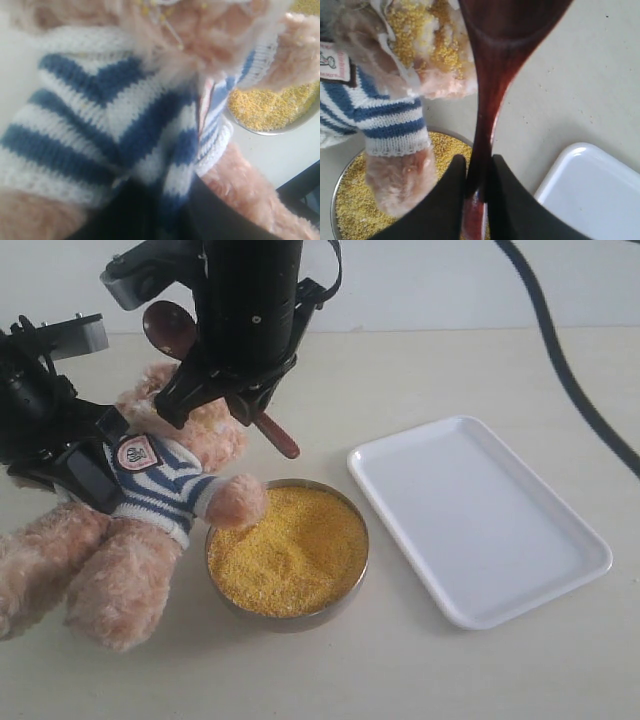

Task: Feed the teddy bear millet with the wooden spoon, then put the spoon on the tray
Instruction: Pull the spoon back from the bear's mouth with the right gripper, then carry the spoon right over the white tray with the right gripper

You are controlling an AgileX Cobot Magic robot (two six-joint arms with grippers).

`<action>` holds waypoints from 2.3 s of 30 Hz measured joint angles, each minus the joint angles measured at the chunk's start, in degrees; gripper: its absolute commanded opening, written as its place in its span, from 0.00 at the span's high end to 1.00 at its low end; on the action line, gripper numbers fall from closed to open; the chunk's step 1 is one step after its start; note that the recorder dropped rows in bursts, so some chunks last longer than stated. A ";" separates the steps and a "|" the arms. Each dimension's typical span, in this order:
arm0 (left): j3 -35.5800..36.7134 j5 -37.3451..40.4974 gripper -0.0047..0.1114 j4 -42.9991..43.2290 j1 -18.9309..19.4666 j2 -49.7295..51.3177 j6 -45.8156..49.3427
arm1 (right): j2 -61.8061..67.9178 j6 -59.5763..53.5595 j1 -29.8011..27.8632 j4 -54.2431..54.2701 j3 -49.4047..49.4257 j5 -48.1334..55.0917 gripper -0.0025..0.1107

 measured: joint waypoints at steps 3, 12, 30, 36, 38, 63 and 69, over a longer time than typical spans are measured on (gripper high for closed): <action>0.00 -0.11 0.93 0.00 0.00 0.00 0.00 | 0.00 0.00 -0.10 0.08 0.00 0.00 0.98; 0.00 -0.35 0.93 0.35 0.00 0.00 0.00 | 0.00 0.00 -3.52 2.57 0.00 0.11 0.98; 0.00 -2.92 0.93 1.27 2.32 0.00 -0.11 | -7.41 0.00 -11.28 3.76 10.20 0.01 0.98; -0.11 -3.21 0.93 1.27 4.02 0.00 -0.11 | -8.05 0.00 -11.43 3.87 13.19 0.01 0.98; -0.11 -3.20 0.93 1.27 4.80 0.00 -0.11 | -8.05 0.00 -11.54 3.87 13.61 0.01 0.98; -0.11 -5.46 0.93 3.49 11.49 0.00 -1.28 | -8.08 0.75 -19.32 8.50 24.38 0.01 0.98; -0.11 -5.46 0.93 3.49 11.49 0.00 -1.50 | -8.08 0.04 -20.96 10.15 29.94 0.12 0.98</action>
